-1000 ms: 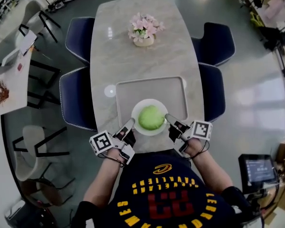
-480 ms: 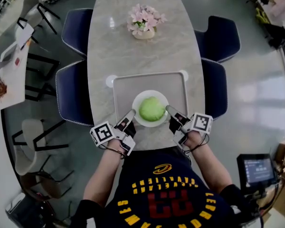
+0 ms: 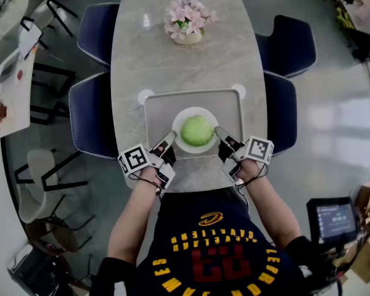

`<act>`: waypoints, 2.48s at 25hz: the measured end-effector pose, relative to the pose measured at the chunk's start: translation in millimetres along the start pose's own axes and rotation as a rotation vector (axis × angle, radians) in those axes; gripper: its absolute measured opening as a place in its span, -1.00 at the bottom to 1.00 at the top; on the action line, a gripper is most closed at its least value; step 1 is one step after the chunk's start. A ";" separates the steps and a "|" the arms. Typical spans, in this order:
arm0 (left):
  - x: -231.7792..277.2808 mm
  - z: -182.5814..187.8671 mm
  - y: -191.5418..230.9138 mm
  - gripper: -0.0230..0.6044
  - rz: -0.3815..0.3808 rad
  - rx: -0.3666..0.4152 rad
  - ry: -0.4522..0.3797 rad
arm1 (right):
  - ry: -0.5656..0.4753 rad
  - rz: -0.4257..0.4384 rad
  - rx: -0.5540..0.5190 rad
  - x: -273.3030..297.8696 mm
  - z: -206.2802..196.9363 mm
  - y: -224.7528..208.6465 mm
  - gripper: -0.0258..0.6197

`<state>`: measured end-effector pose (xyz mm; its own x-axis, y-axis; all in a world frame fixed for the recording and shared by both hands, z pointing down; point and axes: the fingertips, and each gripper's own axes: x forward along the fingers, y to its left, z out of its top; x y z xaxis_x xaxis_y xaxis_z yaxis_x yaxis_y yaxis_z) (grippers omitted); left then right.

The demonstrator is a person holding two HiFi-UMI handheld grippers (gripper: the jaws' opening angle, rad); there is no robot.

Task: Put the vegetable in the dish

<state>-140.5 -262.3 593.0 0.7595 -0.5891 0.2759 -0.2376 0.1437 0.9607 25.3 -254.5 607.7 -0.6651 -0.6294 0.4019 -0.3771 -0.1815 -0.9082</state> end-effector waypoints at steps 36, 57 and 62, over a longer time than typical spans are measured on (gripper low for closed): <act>22.6 -1.3 66.8 -0.87 0.122 0.069 0.079 | 0.035 -0.066 -0.044 29.9 -9.9 -49.6 -0.86; 28.0 -2.2 84.4 -0.87 0.290 0.161 0.143 | 0.105 -0.145 -0.160 40.3 -11.3 -59.2 -0.86; 26.8 0.4 85.4 -0.87 0.300 0.167 0.137 | 0.116 -0.174 -0.187 43.3 -13.5 -60.3 -0.86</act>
<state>-140.8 -266.2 682.4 0.7123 -0.4270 0.5571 -0.5490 0.1554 0.8212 10.5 -260.6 681.4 -0.6454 -0.5084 0.5701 -0.5970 -0.1297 -0.7917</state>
